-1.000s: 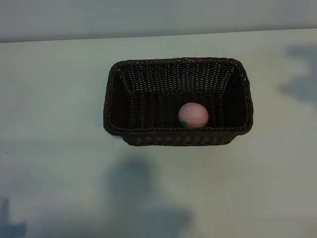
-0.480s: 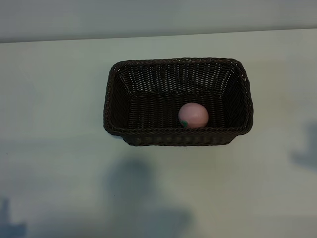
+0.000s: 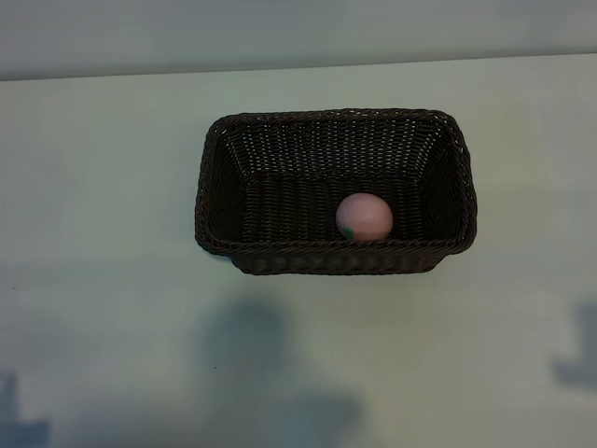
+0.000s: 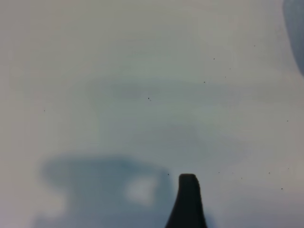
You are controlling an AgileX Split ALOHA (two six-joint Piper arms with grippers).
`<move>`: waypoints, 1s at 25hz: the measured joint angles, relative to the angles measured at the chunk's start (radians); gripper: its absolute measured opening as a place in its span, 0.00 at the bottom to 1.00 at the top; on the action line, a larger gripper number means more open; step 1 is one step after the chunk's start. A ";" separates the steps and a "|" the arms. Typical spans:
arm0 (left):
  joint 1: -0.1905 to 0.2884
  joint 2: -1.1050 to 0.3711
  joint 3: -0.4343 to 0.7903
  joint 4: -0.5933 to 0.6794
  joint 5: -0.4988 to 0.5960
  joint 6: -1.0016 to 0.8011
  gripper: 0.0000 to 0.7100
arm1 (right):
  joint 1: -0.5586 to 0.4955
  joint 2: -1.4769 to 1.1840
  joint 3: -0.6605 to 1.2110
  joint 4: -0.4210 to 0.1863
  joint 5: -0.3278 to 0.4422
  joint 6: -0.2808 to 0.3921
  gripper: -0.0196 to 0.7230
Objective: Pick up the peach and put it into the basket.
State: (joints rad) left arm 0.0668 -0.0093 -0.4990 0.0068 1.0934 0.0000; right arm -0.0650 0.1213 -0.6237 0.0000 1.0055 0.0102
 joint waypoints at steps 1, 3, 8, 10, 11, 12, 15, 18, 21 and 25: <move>0.000 0.000 0.000 0.000 0.000 0.000 0.84 | 0.000 -0.025 0.017 0.000 0.000 0.000 0.78; 0.000 0.000 0.000 0.000 0.000 0.000 0.84 | 0.000 -0.090 0.037 0.000 0.000 0.000 0.78; 0.000 0.000 0.000 0.000 0.000 0.000 0.84 | 0.005 -0.129 0.047 0.000 0.011 0.000 0.78; 0.000 0.000 0.000 0.000 0.000 0.000 0.84 | 0.005 -0.129 0.056 0.006 0.018 0.000 0.78; 0.000 0.000 0.000 0.000 0.000 0.000 0.84 | 0.005 -0.129 0.065 0.009 0.022 0.000 0.78; 0.000 0.000 0.000 0.000 0.000 0.000 0.84 | 0.005 -0.129 0.073 0.011 0.027 0.000 0.78; 0.000 0.000 0.000 0.000 0.000 0.000 0.84 | 0.005 -0.129 0.112 0.017 0.039 0.000 0.78; 0.000 0.000 0.000 0.000 0.000 0.000 0.84 | 0.005 -0.129 0.135 0.018 0.054 0.000 0.78; 0.000 0.000 0.000 0.000 0.000 0.000 0.84 | 0.005 -0.129 0.135 0.019 0.054 0.000 0.78; 0.000 0.000 0.000 0.000 0.000 0.000 0.84 | 0.005 -0.129 0.135 0.019 0.055 0.000 0.78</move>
State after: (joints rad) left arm 0.0668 -0.0093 -0.4990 0.0068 1.0934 0.0000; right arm -0.0597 -0.0074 -0.4883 0.0190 1.0606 0.0105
